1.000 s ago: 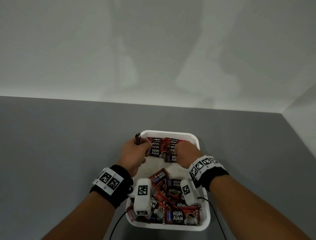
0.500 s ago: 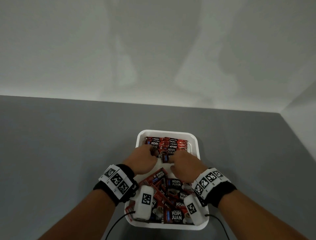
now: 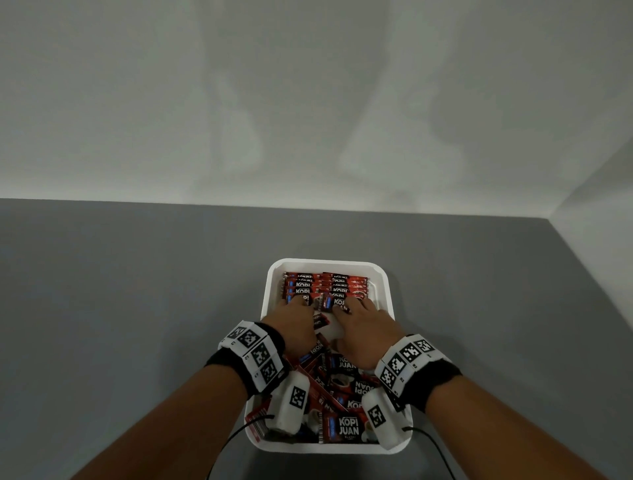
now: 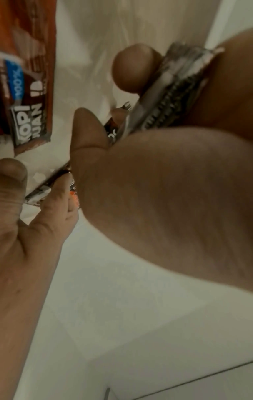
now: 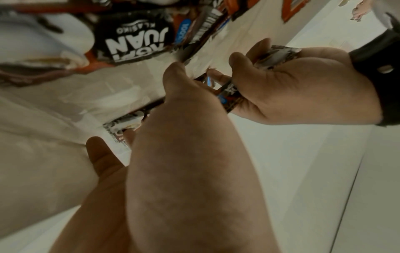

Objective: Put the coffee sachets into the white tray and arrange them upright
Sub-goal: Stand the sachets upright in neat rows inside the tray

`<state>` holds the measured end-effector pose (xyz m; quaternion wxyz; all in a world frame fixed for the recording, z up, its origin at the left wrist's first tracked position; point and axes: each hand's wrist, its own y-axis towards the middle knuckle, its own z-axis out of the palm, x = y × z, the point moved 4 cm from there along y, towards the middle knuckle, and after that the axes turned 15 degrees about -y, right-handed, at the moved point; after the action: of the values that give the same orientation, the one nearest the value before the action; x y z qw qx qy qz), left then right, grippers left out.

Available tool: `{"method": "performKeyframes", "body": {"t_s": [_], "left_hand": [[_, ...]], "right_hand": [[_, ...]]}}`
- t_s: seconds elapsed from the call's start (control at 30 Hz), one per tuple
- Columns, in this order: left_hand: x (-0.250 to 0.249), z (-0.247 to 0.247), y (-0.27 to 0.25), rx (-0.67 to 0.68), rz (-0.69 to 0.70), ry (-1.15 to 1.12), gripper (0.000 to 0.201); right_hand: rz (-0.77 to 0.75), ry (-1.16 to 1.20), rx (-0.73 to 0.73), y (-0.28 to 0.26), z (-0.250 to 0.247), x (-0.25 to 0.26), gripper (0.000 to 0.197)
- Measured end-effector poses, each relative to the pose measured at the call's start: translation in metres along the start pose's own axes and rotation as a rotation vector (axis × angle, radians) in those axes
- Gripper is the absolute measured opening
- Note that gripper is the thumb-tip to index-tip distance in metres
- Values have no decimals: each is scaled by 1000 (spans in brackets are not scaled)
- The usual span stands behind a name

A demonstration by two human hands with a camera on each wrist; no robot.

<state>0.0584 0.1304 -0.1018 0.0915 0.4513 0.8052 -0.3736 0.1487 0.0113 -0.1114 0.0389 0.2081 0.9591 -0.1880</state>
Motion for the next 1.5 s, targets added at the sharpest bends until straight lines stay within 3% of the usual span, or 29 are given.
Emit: {"method": "performKeyframes", "body": {"t_s": [0.6,0.7,0.77,0.83,0.93,1.03,1.13,1.23,1.37,1.5], "left_hand": [[-2,-3,-2,-39,26,-29,45],[-1,-4,-3,-25,36,-78,29],[-3,-10,-5,-48,53,-219,9],[-4,-16,-9,-93,52,-470,13],[-7,-25,-20,-159,-14,-1031,18],[-7,-33,-24,-234,-1,-1433,28],[-8,-40,-23,-319,117,-1534,19],[-15,-41,-30,-356,144,-1610,28],[-10,-49,-35,-437,130,-1645,9],[0,-49,-37,-434,127,-1641,16]], "right_hand": [[14,-3,-23,2,0,3,65],[15,2,-35,0,-2,3,64],[5,32,-45,-2,-6,2,64],[-17,93,-25,-4,-11,0,65],[-33,231,1,-7,-22,-4,60],[-18,432,-142,-8,-44,-10,41],[80,846,-198,-7,-62,-11,27],[76,1103,-227,-3,-66,-7,25],[111,1049,-348,-5,-78,-16,13],[110,1061,-322,-4,-82,-19,9]]}}
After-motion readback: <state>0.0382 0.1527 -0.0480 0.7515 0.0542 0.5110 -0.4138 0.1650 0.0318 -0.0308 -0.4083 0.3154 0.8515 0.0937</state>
